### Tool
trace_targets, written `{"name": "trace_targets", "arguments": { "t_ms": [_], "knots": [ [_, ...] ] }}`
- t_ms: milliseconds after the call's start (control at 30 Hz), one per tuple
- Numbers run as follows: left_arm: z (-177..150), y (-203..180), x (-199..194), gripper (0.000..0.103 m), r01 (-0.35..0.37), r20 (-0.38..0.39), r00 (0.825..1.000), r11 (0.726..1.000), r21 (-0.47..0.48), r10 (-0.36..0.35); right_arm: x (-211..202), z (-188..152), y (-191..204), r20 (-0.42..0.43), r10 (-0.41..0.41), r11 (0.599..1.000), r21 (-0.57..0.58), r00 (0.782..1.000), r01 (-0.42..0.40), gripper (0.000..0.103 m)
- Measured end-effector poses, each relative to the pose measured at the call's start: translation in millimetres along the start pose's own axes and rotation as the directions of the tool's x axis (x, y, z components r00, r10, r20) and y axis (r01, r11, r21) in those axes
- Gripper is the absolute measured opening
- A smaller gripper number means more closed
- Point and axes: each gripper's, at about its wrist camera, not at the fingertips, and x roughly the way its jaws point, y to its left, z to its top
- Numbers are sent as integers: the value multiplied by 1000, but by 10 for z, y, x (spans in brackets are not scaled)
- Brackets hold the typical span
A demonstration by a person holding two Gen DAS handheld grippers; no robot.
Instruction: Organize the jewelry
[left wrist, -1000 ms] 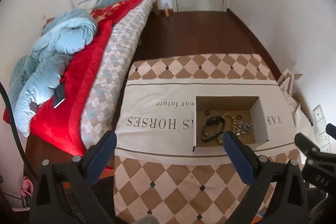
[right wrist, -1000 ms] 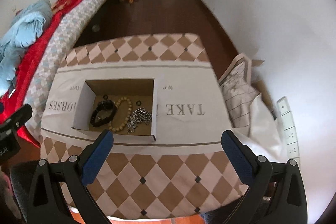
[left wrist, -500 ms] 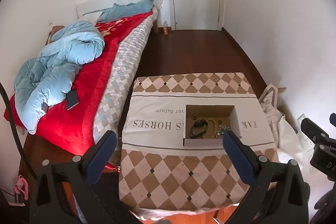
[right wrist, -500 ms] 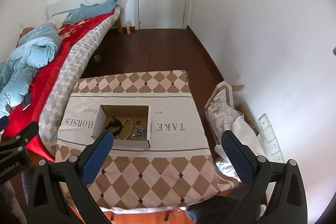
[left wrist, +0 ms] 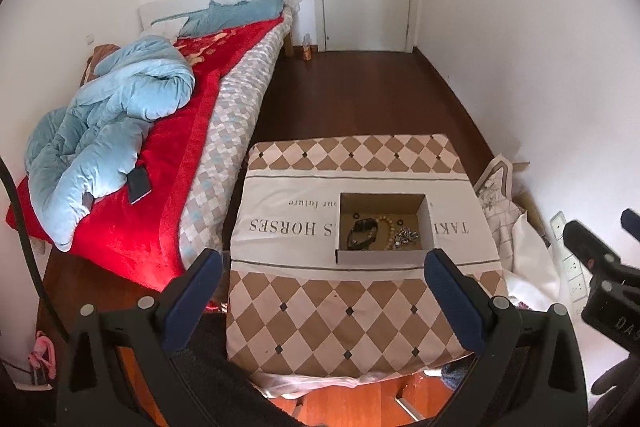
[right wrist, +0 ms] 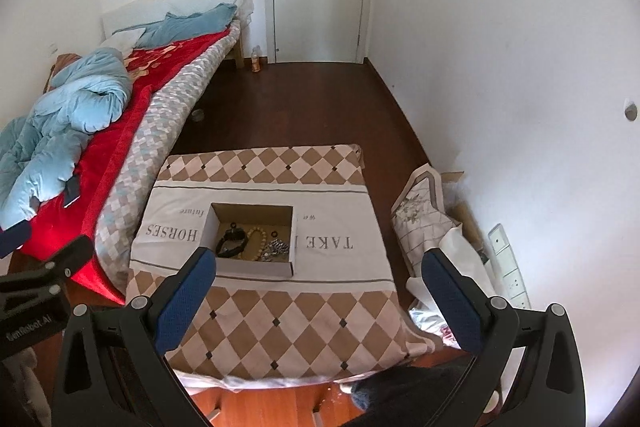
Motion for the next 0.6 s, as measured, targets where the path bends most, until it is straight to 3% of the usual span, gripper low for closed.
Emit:
{"name": "trace_targets", "arguments": {
  "t_ms": [600],
  "knots": [
    [236,-41,356,103,-35,-16,999,998,-48,34,552,229,-14,-50,-41,999,-3,998,41,103]
  ]
}}
